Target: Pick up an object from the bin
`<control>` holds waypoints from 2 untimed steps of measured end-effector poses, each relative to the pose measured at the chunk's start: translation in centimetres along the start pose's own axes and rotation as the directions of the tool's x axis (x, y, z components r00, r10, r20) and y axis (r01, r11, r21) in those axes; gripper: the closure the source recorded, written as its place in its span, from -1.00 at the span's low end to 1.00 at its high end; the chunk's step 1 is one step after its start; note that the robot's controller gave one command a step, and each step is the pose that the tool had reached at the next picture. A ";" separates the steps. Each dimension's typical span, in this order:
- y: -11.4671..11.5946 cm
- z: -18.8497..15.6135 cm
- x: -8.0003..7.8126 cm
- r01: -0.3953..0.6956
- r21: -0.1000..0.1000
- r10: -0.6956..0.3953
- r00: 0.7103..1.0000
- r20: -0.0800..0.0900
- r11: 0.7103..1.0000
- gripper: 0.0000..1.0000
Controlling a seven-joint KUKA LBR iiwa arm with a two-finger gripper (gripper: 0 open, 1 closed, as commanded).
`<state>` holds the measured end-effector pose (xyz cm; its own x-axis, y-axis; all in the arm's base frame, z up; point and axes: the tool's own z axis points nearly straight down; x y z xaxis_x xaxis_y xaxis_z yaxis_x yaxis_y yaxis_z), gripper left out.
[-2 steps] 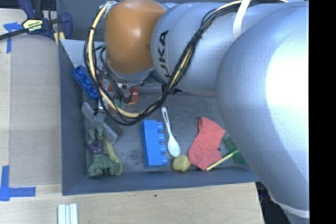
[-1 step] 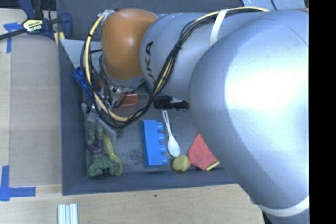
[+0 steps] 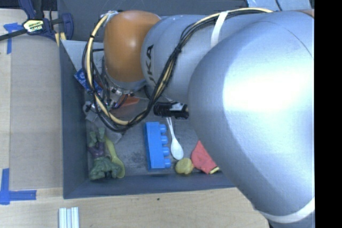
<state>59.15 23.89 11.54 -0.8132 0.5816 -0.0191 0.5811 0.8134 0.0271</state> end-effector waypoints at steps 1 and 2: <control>1.8 2.7 -1.3 -0.084 -0.033 0.085 0.996 0.019 0.996 1.00; 1.8 2.7 -1.3 -0.085 -0.033 0.085 0.996 0.019 0.996 1.00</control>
Offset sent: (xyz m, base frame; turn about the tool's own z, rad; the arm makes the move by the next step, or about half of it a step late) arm 0.0000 0.0000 0.0000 0.0000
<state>61.37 24.63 8.95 -0.7600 0.6490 -0.0359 0.6465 0.7604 0.0618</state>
